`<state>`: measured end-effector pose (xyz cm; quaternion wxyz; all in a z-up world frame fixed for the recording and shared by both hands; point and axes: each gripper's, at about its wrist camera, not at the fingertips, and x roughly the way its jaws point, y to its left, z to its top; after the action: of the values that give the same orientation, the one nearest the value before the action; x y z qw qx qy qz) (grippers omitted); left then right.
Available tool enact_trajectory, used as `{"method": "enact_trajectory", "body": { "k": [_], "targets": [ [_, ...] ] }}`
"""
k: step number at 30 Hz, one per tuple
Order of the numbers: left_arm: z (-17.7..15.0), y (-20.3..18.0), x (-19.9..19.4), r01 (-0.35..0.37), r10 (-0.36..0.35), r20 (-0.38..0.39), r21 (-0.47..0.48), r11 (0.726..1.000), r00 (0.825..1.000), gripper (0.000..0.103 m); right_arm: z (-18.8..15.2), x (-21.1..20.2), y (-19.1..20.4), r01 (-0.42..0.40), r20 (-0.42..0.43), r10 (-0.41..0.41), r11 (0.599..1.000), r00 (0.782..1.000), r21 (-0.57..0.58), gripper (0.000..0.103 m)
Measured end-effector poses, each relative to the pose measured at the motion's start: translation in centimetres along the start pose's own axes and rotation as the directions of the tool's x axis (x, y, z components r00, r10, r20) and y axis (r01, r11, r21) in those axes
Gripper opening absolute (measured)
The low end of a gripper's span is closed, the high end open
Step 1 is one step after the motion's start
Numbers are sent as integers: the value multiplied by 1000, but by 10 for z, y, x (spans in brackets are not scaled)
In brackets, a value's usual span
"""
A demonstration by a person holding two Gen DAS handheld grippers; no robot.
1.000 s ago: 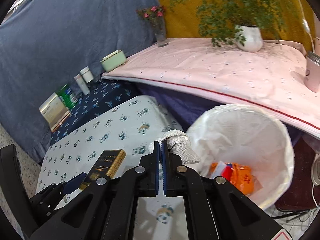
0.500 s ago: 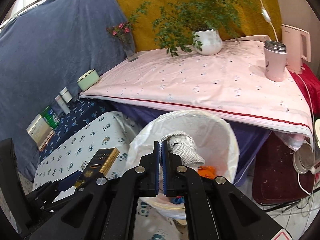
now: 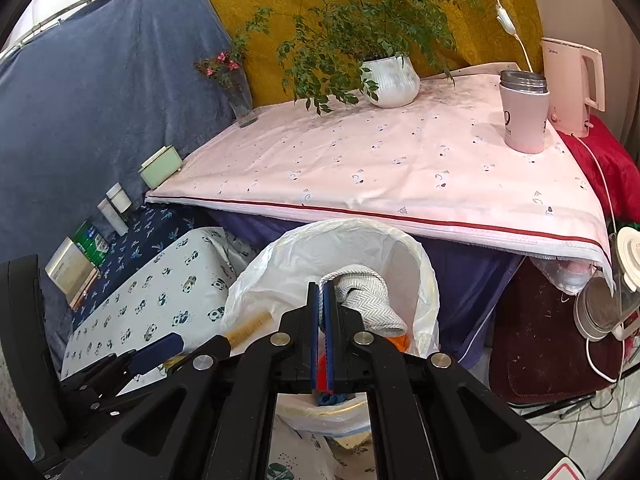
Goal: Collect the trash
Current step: 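Carry the box and bundle over the bin while both tools open to drop them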
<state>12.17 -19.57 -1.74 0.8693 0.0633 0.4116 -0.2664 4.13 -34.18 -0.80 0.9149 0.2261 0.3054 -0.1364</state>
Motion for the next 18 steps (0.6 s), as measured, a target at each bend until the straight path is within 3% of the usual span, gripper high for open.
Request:
{"method": "enact_trajectory", "body": {
  "k": [5,18],
  "targets": [
    [0,4,1,-24,24,-1,-7,1000,1000,62,0,3,1,-3,-5,3,1000,1000,-1,3],
    [-5,26,-3,-68,68,7,-41,997,998,64,-3,15,22,-20,-36,19,999,999,-38,3]
  ]
}}
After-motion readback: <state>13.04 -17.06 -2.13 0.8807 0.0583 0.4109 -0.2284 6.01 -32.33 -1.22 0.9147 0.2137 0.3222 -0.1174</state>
